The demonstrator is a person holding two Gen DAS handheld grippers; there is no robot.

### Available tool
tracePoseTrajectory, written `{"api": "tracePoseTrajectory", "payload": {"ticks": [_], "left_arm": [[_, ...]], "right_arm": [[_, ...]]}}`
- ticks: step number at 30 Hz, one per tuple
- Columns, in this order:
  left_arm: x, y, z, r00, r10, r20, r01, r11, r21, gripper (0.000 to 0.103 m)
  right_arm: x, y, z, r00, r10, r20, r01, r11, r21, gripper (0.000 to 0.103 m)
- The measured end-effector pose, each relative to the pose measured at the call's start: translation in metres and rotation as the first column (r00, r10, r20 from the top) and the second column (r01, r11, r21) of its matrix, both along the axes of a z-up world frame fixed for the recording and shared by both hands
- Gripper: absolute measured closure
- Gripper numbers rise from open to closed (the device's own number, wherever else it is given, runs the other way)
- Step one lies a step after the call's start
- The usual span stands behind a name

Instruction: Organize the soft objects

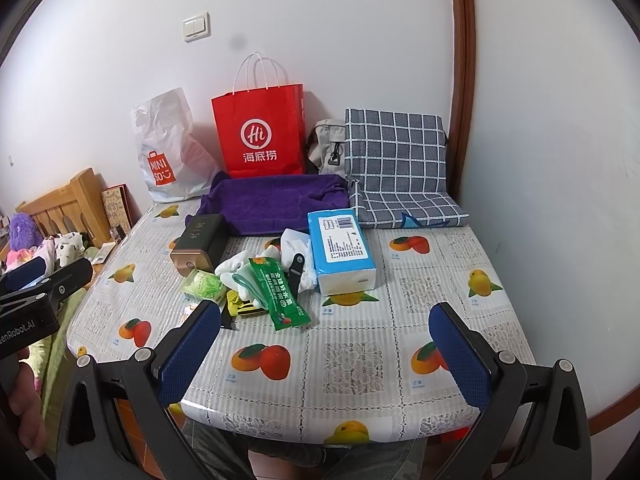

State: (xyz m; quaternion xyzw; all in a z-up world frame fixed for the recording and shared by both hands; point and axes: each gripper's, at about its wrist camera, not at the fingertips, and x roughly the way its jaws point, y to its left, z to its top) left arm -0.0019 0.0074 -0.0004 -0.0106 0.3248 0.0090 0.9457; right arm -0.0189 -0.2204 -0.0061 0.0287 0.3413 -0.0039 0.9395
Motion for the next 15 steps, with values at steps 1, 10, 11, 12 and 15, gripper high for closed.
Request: {"api": "tracePoseTrajectory", "payload": {"ticks": [1, 10, 11, 12, 15], "left_arm": [[-0.0004, 0.0006, 0.0005, 1.0, 0.0, 0.001, 0.0, 1.0, 0.0, 0.0], [-0.0005, 0.0005, 0.0004, 1.0, 0.0, -0.001, 0.0, 1.0, -0.002, 0.0], [-0.0006, 0.0003, 0.0005, 1.0, -0.002, -0.001, 0.002, 1.0, -0.001, 0.0], [-0.0008, 0.0008, 0.0011, 1.0, -0.001, 0.0, 0.001, 1.0, -0.001, 0.0], [-0.0015, 0.0024, 0.0026, 1.0, -0.005, 0.003, 0.005, 1.0, -0.004, 0.0]], "right_arm": [[0.0003, 0.0002, 0.0005, 1.0, 0.001, 0.0, -0.001, 1.0, 0.0, 0.0], [0.0001, 0.0013, 0.0008, 1.0, 0.001, 0.001, -0.001, 1.0, -0.002, 0.0], [-0.0003, 0.0009, 0.0003, 1.0, 0.0, 0.002, 0.0, 1.0, -0.001, 0.0], [-0.0003, 0.0007, 0.0, 1.0, 0.001, 0.001, -0.001, 1.0, 0.0, 0.0], [0.0002, 0.0014, 0.0012, 1.0, 0.001, 0.003, -0.001, 1.0, 0.001, 0.0]]}}
